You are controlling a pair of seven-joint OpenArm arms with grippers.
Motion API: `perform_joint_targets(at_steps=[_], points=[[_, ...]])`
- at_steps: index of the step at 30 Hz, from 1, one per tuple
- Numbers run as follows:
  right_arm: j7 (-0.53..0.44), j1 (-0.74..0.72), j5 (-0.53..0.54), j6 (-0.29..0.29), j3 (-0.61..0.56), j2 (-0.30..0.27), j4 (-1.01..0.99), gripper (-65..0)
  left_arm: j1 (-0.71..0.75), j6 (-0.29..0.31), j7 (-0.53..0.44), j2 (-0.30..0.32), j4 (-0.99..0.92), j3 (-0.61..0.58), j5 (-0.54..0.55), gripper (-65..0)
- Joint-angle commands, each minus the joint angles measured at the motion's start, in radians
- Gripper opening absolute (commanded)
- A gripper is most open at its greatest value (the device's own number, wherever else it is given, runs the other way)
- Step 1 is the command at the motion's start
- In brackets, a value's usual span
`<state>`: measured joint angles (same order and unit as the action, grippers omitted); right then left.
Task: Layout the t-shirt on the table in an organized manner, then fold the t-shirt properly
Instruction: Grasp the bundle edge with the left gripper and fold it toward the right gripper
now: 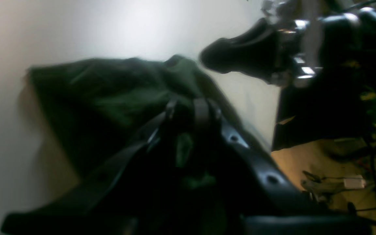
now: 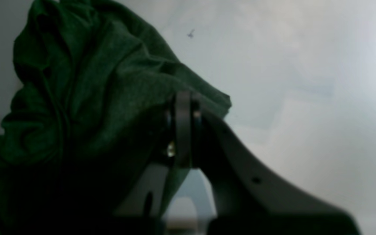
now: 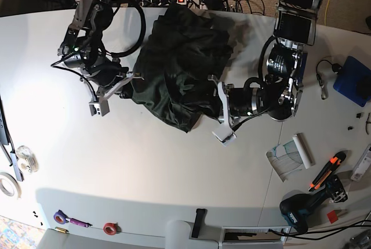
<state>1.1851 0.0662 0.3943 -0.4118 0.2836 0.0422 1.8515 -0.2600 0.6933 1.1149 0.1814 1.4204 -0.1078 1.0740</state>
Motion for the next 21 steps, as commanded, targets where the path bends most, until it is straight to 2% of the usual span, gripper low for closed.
perform_joint_targets(at_steps=[1,6,7,8,9,11,14,21], points=[[-0.02,-0.013,0.016,-0.003,-0.008,-0.003,0.017,-65.0,-0.023,0.005,-0.015,0.002,0.017,0.006,0.029,-57.8],[-0.01,-0.013,0.032,-0.007,-0.023,-0.003,0.017,-65.0,-0.023,0.005,-0.014,0.002,0.017,0.006,0.03,-57.8],[0.014,-0.013,0.068,-0.037,-0.022,-0.003,0.017,-65.0,-0.022,0.005,-0.011,0.002,0.018,0.006,0.04,-59.1],[0.048,-0.013,0.11,-0.074,-0.021,-0.003,0.017,-65.0,-0.022,0.005,0.017,0.003,0.021,0.006,0.08,-64.6],[0.083,-0.013,0.144,-0.098,-0.021,-0.003,0.017,-65.0,-0.02,0.005,0.061,0.005,0.032,0.006,0.137,-65.0],[0.119,-0.013,0.166,-0.106,-0.021,-0.003,0.017,-65.0,-0.02,0.005,0.169,0.003,0.066,0.005,0.225,-65.0],[0.103,-0.013,0.155,-0.108,-0.021,-0.003,0.017,-65.0,-0.013,0.005,0.281,0.001,0.137,0.005,0.298,-65.0],[0.081,-0.013,0.116,-0.108,-0.021,-0.003,0.017,-65.0,0.063,0.005,0.281,0.001,0.249,0.005,0.322,-65.0]])
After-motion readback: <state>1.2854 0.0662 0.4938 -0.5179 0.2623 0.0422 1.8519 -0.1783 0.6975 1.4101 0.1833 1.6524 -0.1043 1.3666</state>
